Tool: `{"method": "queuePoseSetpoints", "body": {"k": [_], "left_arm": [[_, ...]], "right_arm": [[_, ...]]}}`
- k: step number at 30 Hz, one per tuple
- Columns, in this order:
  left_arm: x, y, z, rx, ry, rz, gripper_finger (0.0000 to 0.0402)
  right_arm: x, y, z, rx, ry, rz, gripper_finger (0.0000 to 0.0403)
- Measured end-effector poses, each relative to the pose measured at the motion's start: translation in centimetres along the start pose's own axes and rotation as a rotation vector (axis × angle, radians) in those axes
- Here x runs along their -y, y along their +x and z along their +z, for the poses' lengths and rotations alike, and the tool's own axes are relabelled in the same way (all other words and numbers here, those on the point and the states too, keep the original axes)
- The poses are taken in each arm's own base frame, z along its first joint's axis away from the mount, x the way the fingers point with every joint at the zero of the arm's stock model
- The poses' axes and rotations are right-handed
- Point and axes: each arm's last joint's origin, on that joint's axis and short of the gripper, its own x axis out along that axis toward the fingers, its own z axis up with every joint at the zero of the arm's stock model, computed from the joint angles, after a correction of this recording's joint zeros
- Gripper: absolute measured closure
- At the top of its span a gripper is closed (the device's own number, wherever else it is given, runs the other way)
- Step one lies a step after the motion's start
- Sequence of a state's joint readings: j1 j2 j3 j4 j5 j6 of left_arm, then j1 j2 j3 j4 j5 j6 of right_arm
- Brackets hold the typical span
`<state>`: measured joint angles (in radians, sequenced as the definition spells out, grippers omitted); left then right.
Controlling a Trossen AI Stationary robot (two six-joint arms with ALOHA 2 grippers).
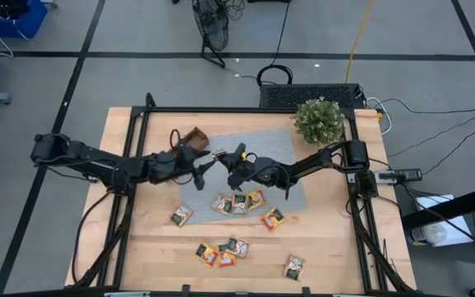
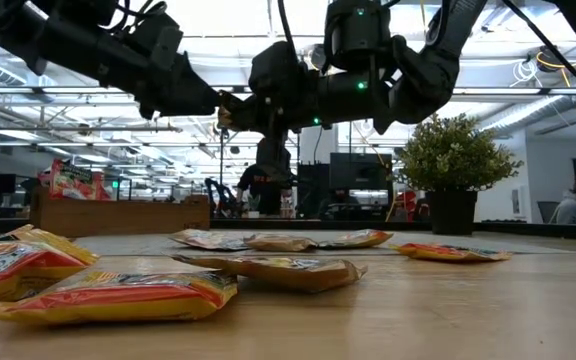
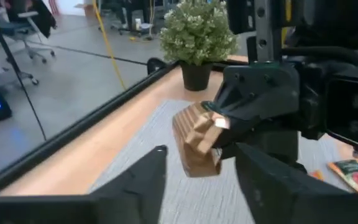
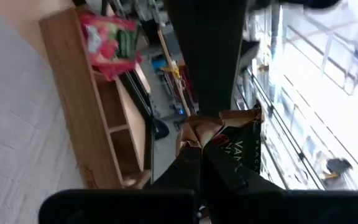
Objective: Pick & Place Tea
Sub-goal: Put the brown tea bag into the middle section of the wooden organizer
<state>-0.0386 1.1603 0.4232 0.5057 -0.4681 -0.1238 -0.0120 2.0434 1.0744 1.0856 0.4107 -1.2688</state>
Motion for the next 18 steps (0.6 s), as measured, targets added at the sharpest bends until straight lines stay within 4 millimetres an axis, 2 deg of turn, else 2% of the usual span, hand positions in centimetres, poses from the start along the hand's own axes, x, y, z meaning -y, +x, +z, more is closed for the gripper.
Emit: {"method": "queuePoseSetpoints", "body": {"k": [4,8,12,18], "left_arm": [[-0.3,-0.2,0.3,0.02,0.027,0.071,0.0142],[-0.7,-0.2,0.9,0.062,0.017,0.114,0.011],[-1.4,0.2,1.0,0.063,-0.029,0.079,0.0105],[-1.7,0.8,0.7,0.032,-0.092,-0.035,0.0126]], "right_arm": [[0.0,0.0,0.0,-0.01,0.007,0.002,0.0403],[-0.1,-0.1,0.1,-0.005,0.022,0.003,0.0403],[-0.1,-0.1,0.2,-0.004,0.049,0.003,0.0403],[-0.1,-0.1,0.2,0.014,0.051,0.011,0.0403]]}}
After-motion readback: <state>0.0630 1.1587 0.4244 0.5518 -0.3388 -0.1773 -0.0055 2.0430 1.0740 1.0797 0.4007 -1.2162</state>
